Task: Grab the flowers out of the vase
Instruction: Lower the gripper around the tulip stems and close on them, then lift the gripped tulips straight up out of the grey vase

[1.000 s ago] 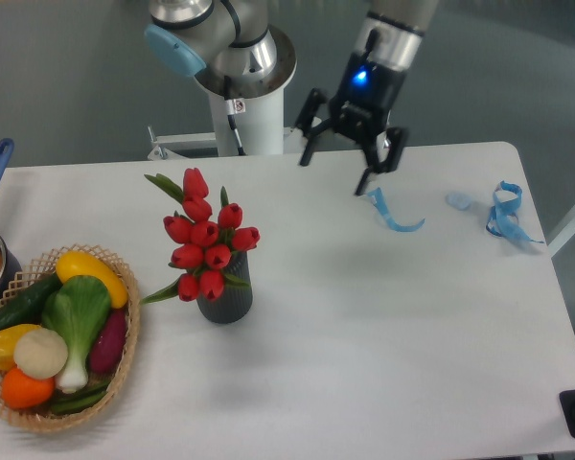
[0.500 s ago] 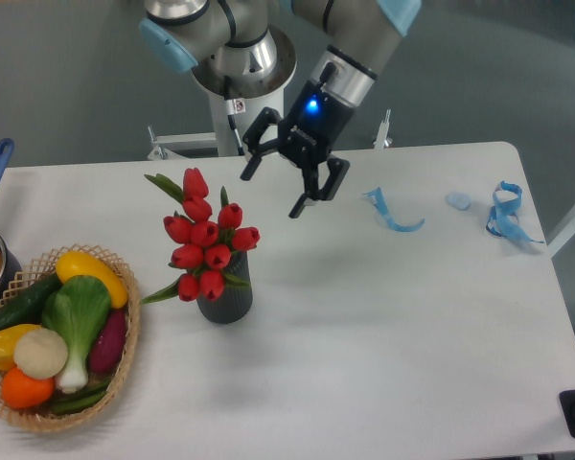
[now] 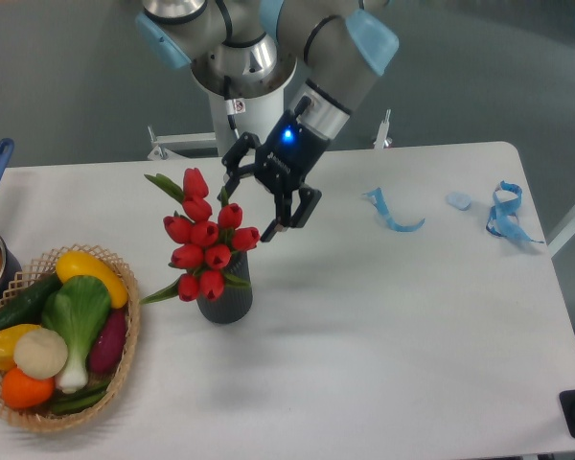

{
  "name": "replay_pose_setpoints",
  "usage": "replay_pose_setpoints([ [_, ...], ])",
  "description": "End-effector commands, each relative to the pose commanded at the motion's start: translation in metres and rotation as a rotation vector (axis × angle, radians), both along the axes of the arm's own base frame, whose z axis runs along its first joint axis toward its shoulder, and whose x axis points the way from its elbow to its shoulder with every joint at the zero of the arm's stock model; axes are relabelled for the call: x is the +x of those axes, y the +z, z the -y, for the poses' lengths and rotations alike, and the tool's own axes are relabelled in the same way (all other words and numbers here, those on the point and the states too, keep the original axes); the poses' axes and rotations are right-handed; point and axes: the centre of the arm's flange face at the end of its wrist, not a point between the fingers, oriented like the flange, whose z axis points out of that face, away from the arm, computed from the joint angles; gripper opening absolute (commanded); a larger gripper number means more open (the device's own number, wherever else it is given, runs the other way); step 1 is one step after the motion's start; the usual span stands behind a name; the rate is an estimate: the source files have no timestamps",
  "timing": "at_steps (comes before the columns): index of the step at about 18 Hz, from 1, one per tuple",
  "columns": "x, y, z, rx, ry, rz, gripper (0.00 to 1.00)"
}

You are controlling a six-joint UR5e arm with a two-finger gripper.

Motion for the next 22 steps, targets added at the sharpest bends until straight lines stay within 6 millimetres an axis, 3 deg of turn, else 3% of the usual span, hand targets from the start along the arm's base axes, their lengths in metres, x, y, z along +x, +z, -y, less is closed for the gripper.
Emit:
replay_pose_setpoints([
  [13, 0.011, -0.007, -0.028, 0.033, -0.06, 0.011, 1.0],
  [14, 0.011, -0.008, -0.028, 0.033, -0.06, 0.011, 0.95],
  [17, 0.011, -0.009, -0.028, 0.036, -0.061, 0.009, 0.68],
  [22, 0.004, -0.005, -0.025, 0.053, -0.047, 0.015, 0.45],
])
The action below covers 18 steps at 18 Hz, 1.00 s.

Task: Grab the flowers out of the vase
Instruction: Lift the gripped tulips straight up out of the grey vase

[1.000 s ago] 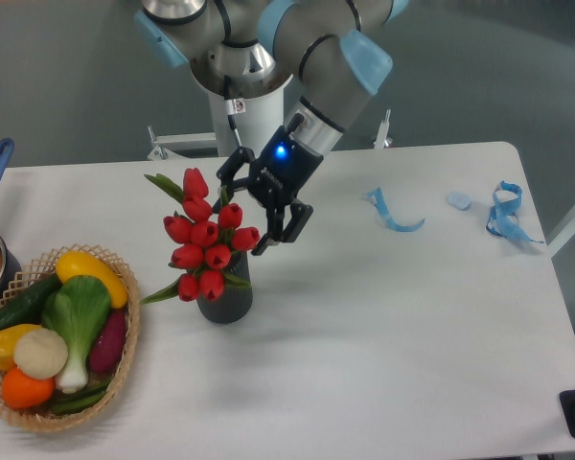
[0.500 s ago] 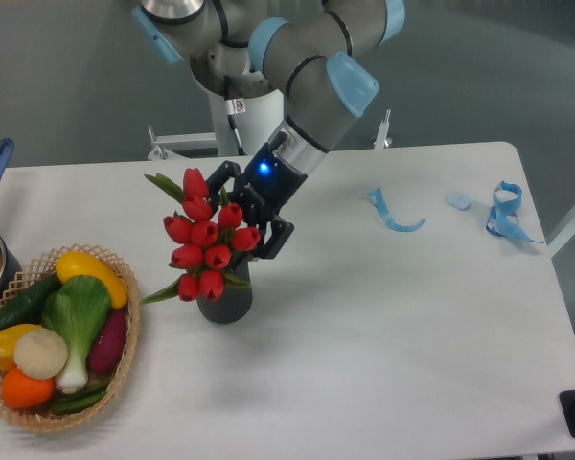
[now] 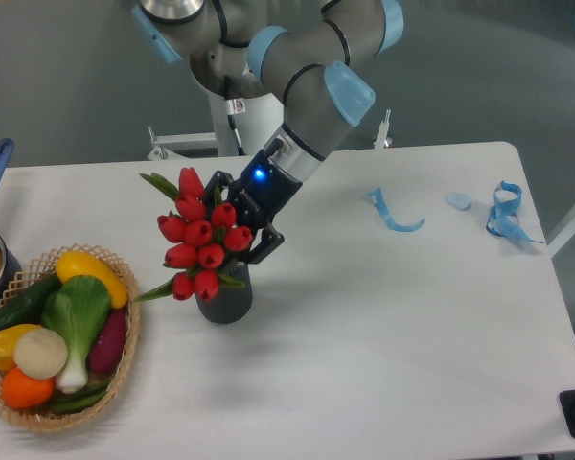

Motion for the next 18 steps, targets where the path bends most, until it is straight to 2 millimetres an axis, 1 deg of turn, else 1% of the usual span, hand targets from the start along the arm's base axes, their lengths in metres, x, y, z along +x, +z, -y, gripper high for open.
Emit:
replay_pose_setpoints([
  [1, 0.0, 0.0, 0.0, -0.001, 0.001, 0.001, 0.43],
  [6, -0.003, 0.001, 0.001, 0.002, 0.005, 0.001, 0.43],
  [8, -0.001, 0.006, 0.001, -0.002, 0.014, 0.009, 0.43],
  [16, 0.001, 0.076, -0.002, 0.047, 0.107, 0.064, 0.43],
  [18, 0.005, 0.091, 0.0, 0.056, 0.121, 0.058, 0.43],
])
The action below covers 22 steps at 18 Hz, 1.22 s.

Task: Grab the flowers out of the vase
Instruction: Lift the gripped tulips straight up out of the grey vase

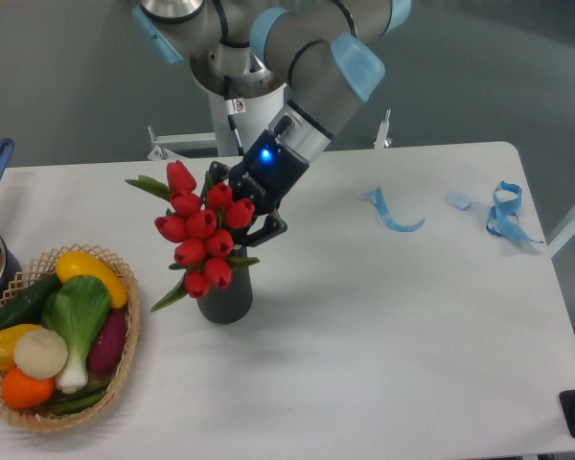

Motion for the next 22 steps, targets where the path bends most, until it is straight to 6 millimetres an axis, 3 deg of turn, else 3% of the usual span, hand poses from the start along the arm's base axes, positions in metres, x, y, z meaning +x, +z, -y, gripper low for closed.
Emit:
replay_pose_setpoints([
  [9, 0.003, 0.081, 0.0, 0.059, 0.079, 0.038, 0.43],
  [13, -0.014, 0.122, 0.007, 0.095, 0.133, 0.026, 0.43],
  [20, -0.047, 0.127, 0.031, 0.124, 0.197, 0.037, 0.43],
  [22, -0.066, 0.125, 0.045, 0.128, 0.237, 0.042, 0.43],
])
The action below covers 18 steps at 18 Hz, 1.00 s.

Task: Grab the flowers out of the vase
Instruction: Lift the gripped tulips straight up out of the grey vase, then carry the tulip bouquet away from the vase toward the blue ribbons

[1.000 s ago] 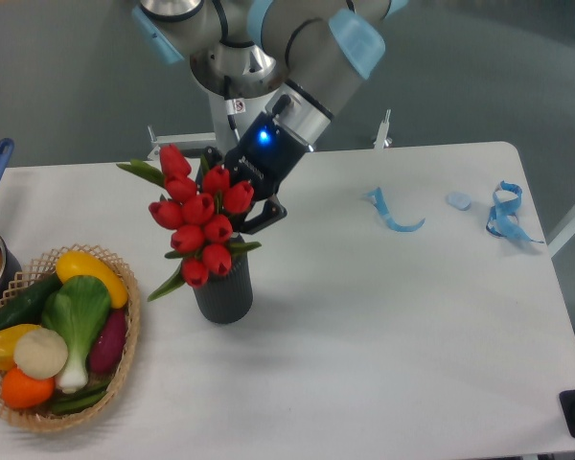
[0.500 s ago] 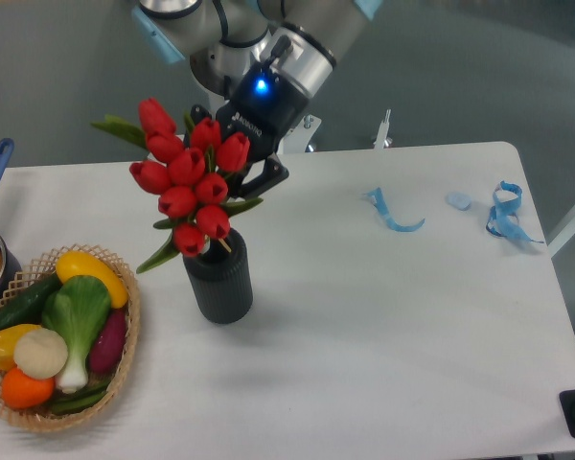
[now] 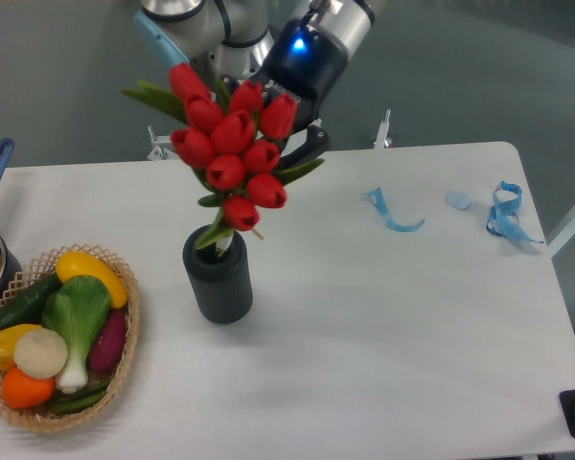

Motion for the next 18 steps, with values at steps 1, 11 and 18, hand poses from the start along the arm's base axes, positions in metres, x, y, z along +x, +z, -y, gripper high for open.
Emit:
replay_pose_setpoints([
  [1, -0.01, -0.002, 0.008, -0.001, 0.021, -0.005, 0.43],
  [11, -0.117, -0.052, 0.061, -0.022, 0.086, -0.137, 0.43],
  [18, -0.123, -0.062, 0.066, -0.03, 0.088, -0.145, 0.43],
])
